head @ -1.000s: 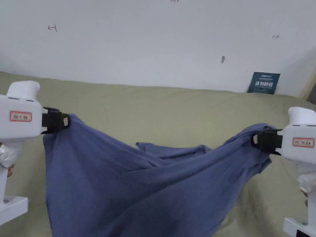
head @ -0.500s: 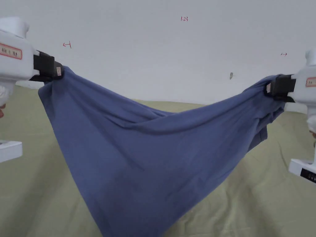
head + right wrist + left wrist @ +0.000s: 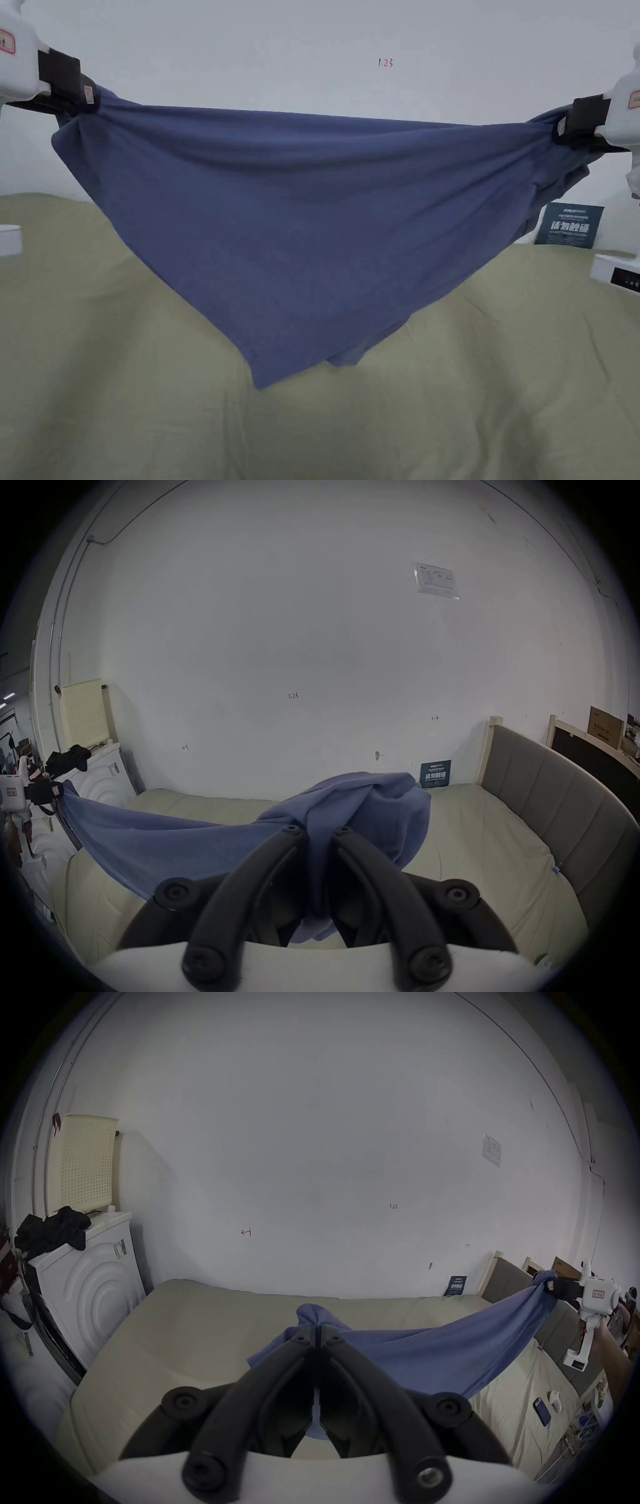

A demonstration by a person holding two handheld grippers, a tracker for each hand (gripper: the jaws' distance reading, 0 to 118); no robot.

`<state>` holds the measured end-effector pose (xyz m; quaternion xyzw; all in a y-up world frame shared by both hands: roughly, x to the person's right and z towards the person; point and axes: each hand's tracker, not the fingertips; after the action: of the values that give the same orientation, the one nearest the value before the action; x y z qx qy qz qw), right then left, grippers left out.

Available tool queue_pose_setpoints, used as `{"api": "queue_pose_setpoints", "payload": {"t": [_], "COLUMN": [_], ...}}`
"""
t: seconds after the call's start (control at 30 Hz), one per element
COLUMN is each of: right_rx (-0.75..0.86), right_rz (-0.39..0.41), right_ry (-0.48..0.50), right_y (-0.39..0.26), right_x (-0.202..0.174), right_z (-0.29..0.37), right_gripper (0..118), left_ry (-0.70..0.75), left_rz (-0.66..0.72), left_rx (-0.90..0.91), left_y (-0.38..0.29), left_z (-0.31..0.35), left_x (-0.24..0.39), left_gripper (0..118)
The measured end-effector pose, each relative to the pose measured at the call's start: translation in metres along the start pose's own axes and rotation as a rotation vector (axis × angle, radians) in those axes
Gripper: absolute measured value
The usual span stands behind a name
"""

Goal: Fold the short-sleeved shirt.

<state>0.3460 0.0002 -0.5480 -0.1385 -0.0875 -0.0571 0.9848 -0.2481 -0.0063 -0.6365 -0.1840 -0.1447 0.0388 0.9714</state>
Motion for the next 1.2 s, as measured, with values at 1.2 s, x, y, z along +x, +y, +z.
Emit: {"api": "queue_pose_setpoints", "payload": {"t": [1.2], "right_rx": [-0.357], "right_rz": [-0.119], "right_ry": [0.066], "right_y": [-0.259], "right_x": [0.059], "right_z": [0.080], "right_gripper": [11], "left_ry": [-0.132], "left_rz": [0.078], "left_rx": [-0.334], "left_y": [-0.274], "left_z": [0.064], "left_x": [-0.002], "left_gripper": [0]}}
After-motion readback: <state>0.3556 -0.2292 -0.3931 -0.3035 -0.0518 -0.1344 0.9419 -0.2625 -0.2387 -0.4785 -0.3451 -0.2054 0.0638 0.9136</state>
